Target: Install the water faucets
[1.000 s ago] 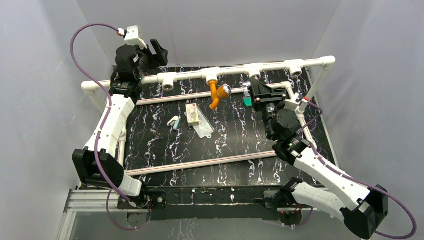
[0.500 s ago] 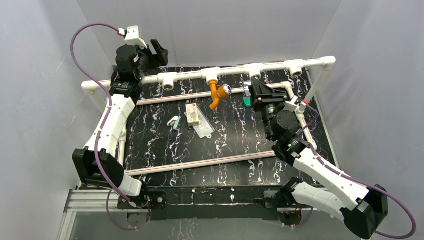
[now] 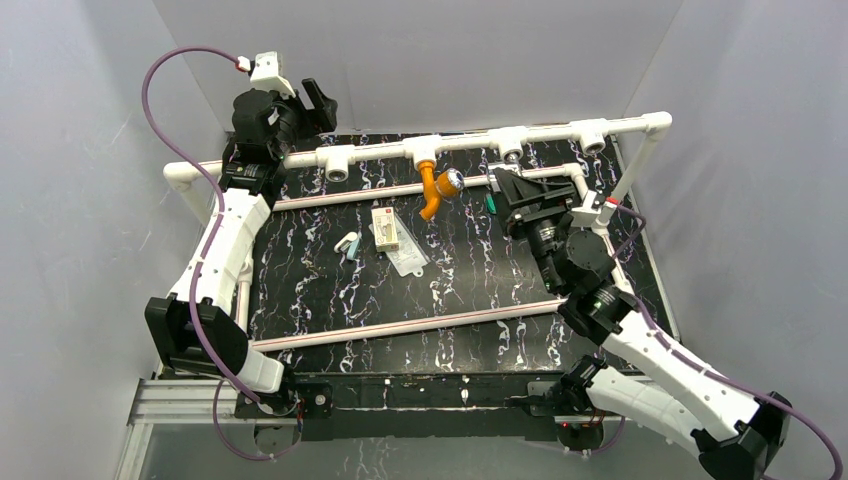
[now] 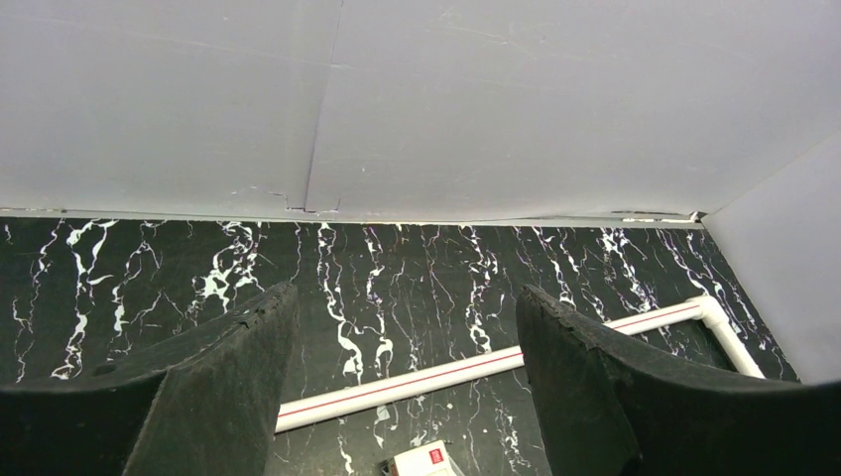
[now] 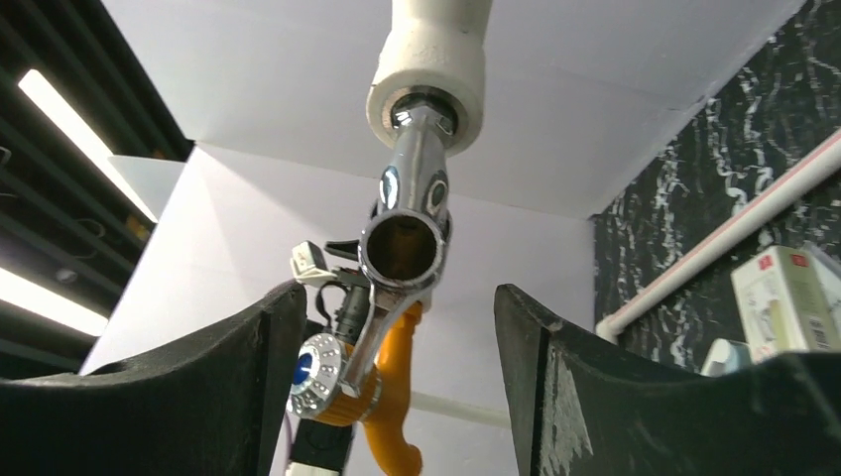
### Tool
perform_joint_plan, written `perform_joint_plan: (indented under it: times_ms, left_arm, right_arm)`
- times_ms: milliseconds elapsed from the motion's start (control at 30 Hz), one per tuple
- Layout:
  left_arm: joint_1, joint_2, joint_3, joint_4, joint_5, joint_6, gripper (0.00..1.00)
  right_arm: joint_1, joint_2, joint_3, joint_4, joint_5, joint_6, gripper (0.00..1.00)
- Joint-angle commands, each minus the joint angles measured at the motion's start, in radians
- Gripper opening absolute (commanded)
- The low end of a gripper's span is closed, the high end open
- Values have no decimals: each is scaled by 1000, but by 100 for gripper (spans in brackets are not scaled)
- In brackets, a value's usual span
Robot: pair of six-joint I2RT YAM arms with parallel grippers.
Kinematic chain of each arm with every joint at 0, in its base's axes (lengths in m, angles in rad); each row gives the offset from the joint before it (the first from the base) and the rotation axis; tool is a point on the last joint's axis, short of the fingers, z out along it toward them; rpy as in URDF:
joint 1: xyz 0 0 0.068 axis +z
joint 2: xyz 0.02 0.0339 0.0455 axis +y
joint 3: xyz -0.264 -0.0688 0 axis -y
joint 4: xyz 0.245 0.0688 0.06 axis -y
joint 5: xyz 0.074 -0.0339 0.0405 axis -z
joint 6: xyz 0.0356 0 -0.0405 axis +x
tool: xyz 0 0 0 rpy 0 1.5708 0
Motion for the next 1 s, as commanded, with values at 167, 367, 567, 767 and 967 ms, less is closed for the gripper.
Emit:
perform_joint_plan:
  times_ms: [167,367,567,767,967]
  left_arm:
    - [7,124,-119,-269,-6,1,78]
    - [7,124,-121,-269,-9,-1,78]
    - [7,121,-121,-268,-10,2,78]
    - [7,128,-119,-270,-6,1,78]
    - [7,128,-119,-269,3,-3,78]
  right_arm:
    - [3,-151,99,-321,40,-315,78]
    - [2,-171,144,-386,-8,-668,78]
    - [2,-175,235,-474,2,-1065,79]
    - [4,-173,253,-453,-42,-1566,79]
    - [3,-134,236,-446,-184,-1990,80]
